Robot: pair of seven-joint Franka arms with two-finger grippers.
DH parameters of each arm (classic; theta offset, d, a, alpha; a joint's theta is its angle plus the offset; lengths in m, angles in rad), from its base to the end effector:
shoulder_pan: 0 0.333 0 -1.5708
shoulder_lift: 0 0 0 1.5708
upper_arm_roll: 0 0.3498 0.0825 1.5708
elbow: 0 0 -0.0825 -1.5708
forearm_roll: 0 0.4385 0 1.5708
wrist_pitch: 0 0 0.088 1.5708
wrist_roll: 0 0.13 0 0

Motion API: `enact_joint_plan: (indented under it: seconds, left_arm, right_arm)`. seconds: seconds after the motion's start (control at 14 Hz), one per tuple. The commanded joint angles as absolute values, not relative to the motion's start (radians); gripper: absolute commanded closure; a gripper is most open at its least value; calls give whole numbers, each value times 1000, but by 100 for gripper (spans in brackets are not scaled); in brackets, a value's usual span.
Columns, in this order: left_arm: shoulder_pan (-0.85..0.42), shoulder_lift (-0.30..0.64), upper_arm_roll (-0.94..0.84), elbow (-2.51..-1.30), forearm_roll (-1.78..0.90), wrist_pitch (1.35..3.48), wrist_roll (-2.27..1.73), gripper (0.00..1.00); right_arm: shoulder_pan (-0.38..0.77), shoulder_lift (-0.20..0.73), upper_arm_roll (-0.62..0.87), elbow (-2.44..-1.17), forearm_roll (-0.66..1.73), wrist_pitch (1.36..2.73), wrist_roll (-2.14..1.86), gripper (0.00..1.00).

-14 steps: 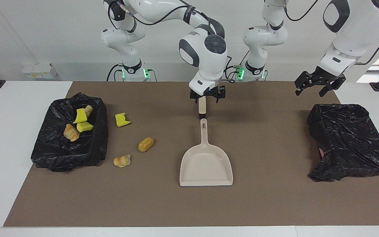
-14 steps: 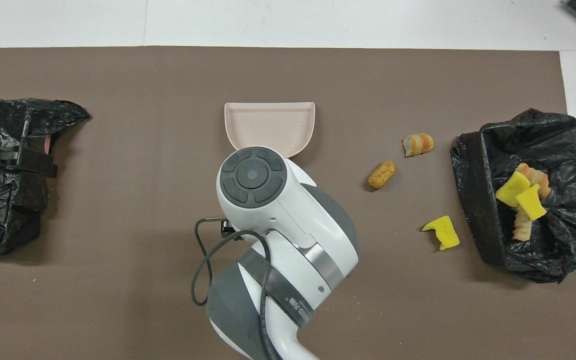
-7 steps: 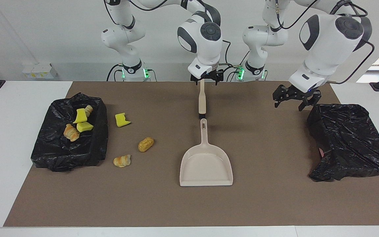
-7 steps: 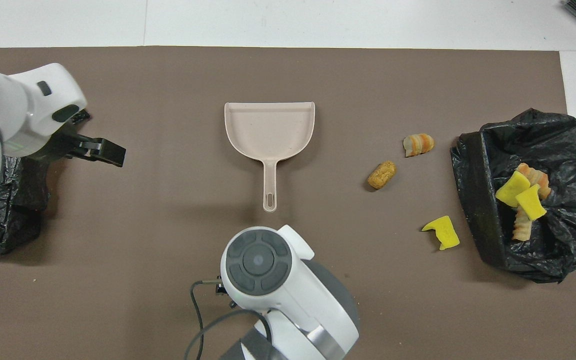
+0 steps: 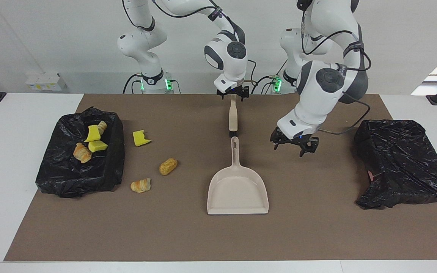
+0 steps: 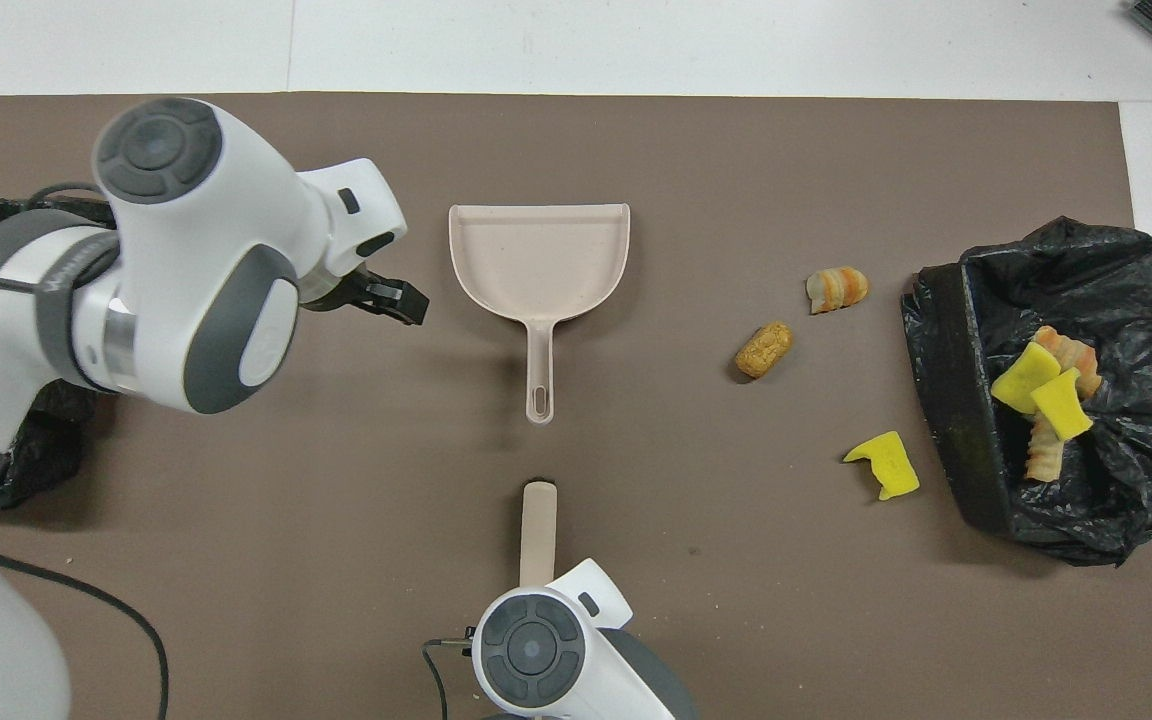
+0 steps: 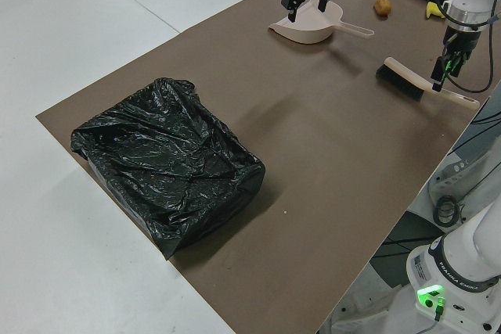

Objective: Sweep and dump trash in bin
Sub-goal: 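Set down the dustpan with the right gripper while the left gripper reaches it, then grasp the dustpan with the left gripper while the right gripper takes the brush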

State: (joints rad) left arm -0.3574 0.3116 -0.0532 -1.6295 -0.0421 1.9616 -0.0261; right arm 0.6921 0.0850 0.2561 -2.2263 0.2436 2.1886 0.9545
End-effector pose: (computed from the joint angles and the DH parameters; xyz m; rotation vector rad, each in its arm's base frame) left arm 0.6555 -0.2856 0.4311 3.0315 -0.5613 0.0129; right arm 0.3179 0.4659 0.3028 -3.0848 0.2466 0.3764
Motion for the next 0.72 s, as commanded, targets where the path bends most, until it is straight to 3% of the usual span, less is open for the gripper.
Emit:
enact_joint_plan:
  seconds: [0.0, 0.07, 0.14, 0.43, 0.5, 0.65]
  left_arm:
    - [-443, 356, -38, -1634, -26, 2044, -136, 0]
    - [-465, 370, -38, -1634, -26, 2058, -164, 0]
    - [-488, 376, -37, -1635, -25, 2072, -198, 0]
    - [-584, 428, -37, -1644, -3, 2118, -352, 0]
    - [-597, 434, -37, -1651, -2, 2129, -383, 0]
    - [-618, 442, -37, -1681, -2, 2149, -426, 4]
  right_arm:
    - [695, 66, 253, -2250, 288, 2221, 969, 0]
    - [695, 66, 253, -2252, 288, 2221, 968, 0]
    - [695, 66, 253, -2250, 288, 2220, 972, 11]
    - [707, 66, 253, -2243, 288, 2217, 980, 92]
    - [710, 64, 253, -2241, 288, 2218, 983, 100]
    - [715, 60, 250, -2241, 284, 2217, 983, 100]
